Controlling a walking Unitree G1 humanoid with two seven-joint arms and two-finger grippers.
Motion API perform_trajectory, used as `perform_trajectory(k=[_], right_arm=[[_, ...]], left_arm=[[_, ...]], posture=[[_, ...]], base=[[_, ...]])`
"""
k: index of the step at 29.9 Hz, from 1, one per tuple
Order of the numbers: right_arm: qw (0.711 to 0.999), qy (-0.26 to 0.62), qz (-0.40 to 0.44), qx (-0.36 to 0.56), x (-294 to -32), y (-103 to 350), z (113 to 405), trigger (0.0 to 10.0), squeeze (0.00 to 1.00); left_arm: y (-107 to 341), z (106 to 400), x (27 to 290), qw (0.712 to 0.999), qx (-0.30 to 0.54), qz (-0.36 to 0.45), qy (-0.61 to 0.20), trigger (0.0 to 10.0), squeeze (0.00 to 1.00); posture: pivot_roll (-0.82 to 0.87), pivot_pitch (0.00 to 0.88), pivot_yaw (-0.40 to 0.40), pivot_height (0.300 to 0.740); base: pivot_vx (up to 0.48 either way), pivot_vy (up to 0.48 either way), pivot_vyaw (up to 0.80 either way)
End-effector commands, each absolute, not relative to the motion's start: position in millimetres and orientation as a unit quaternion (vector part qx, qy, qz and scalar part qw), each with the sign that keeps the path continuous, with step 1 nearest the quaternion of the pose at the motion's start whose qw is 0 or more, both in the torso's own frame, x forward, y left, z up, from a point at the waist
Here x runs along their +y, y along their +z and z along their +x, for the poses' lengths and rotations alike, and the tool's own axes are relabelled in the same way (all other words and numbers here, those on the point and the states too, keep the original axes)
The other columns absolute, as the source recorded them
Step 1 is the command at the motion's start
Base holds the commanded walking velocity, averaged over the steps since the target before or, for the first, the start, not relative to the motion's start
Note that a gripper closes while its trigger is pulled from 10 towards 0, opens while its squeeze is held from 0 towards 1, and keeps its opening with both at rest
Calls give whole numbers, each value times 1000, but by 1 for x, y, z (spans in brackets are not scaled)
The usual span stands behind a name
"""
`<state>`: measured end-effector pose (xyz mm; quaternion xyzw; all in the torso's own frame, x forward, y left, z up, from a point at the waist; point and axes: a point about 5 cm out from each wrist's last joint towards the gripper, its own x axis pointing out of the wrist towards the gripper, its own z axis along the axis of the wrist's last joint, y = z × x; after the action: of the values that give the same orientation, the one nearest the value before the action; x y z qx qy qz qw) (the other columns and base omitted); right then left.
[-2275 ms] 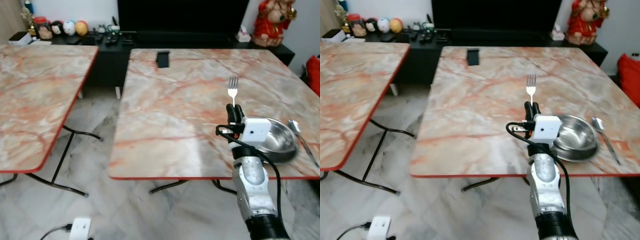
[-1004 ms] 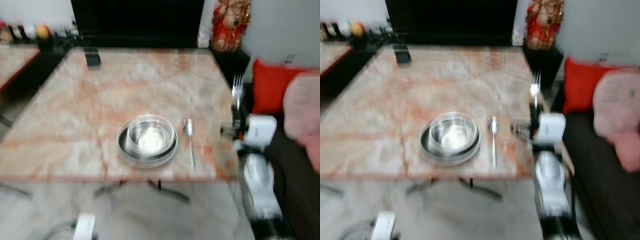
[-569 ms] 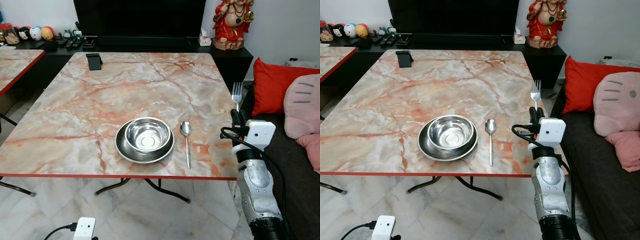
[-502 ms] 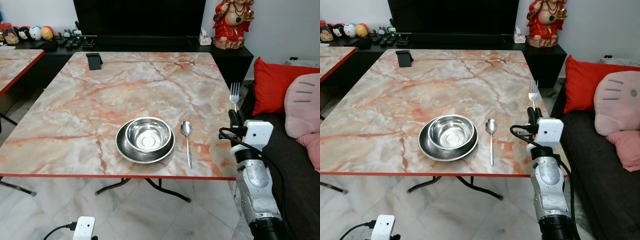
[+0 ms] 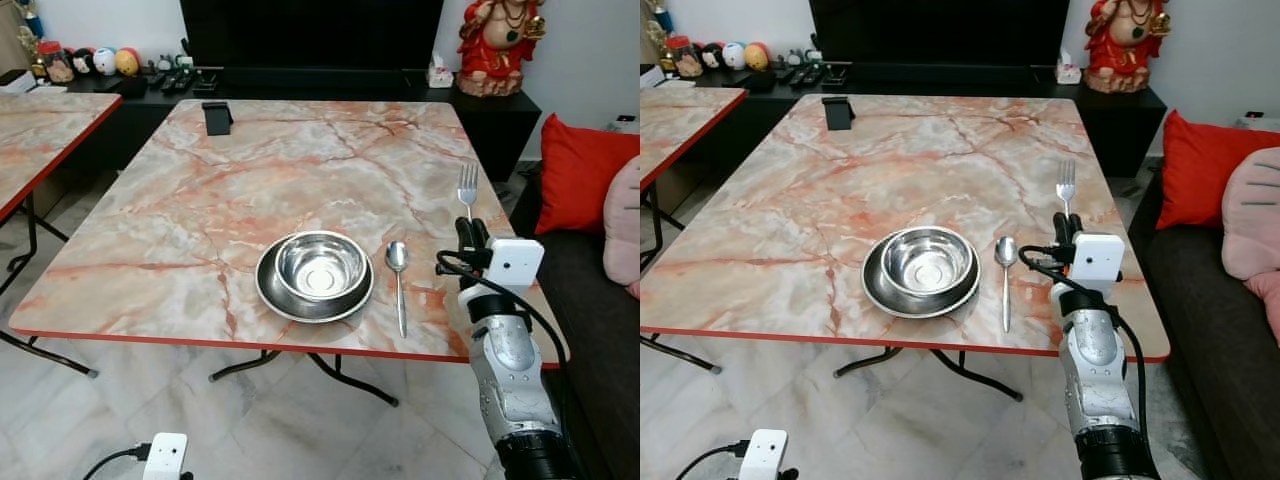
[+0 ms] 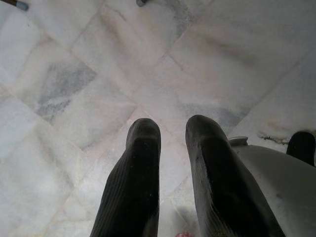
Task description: Setting the table
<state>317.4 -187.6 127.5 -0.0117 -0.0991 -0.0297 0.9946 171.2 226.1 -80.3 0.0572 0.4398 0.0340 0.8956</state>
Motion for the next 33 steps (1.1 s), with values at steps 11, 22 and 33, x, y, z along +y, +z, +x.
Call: perform_trajectory(k=[11,22,33], right_arm=[[998,-43,-41,-4,-190,107,322,10000,0],[993,-20,1,119,-182,88,330,10000,0],[983,4,18,185,-176,84,337,10000,0]], left_arm=[[-79,172,231,895,441,54,38,10000,0],[-78,175,231,896,438,57,35,10000,0],[-77,178,230,898,436,55,33,10000,0]], posture=[[21,0,16,731],[23,0,26,731],[23,0,27,731]], base=[[0,0,0],[0,0,0],[0,0,0]])
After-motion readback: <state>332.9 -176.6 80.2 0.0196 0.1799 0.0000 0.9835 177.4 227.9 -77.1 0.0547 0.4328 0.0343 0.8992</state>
